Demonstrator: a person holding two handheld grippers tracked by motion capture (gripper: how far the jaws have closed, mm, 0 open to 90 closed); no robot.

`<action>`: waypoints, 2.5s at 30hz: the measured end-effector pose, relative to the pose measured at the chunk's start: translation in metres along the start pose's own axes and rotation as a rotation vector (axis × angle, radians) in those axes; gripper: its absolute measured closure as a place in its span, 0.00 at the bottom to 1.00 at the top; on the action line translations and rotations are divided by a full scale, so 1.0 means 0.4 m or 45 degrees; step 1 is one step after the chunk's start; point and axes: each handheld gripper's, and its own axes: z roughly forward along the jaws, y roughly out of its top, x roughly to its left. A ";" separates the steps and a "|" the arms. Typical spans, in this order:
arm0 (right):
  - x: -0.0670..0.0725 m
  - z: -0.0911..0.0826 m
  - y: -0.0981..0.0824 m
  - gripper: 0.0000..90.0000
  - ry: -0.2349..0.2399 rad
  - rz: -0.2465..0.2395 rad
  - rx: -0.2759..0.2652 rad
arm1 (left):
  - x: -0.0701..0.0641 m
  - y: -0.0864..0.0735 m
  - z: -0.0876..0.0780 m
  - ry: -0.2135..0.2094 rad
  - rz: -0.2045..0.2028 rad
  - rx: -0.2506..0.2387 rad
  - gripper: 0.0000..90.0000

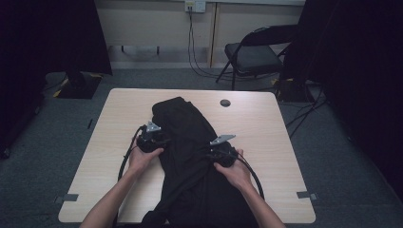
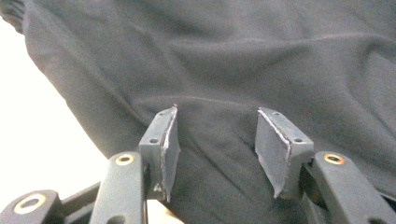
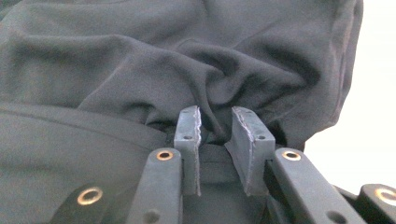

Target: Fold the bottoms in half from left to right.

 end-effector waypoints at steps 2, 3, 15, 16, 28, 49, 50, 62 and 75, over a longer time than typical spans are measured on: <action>-0.011 0.017 0.023 0.72 -0.031 0.004 0.016 | 0.009 0.000 0.001 0.012 -0.030 -0.004 0.55; -0.015 0.023 0.031 0.71 -0.052 0.011 0.020 | 0.013 0.003 0.000 0.000 -0.023 0.007 0.55; 0.046 -0.074 0.023 0.58 0.030 -0.020 -0.073 | -0.115 0.001 -0.164 -0.318 0.120 0.016 0.54; 0.060 -0.092 0.015 0.60 0.037 -0.034 -0.067 | -0.132 -0.009 -0.173 -0.339 0.137 0.021 0.55; 0.104 -0.118 -0.133 0.58 0.053 -0.027 0.007 | -0.207 -0.076 -0.139 -0.295 0.260 0.169 0.56; 0.033 -0.006 -0.001 0.51 -0.024 0.022 0.013 | -0.109 0.028 -0.011 -0.138 0.130 0.156 0.58; 0.048 -0.025 -0.002 0.52 -0.007 0.011 -0.016 | -0.107 0.024 -0.014 -0.152 0.125 0.147 0.58; 0.377 -0.136 0.011 0.50 0.404 -0.200 -0.132 | -0.090 -0.038 -0.084 -0.206 0.167 0.131 0.53; 0.531 -0.049 -0.015 0.39 0.605 -0.387 -0.022 | -0.086 -0.038 -0.078 -0.201 0.149 0.117 0.53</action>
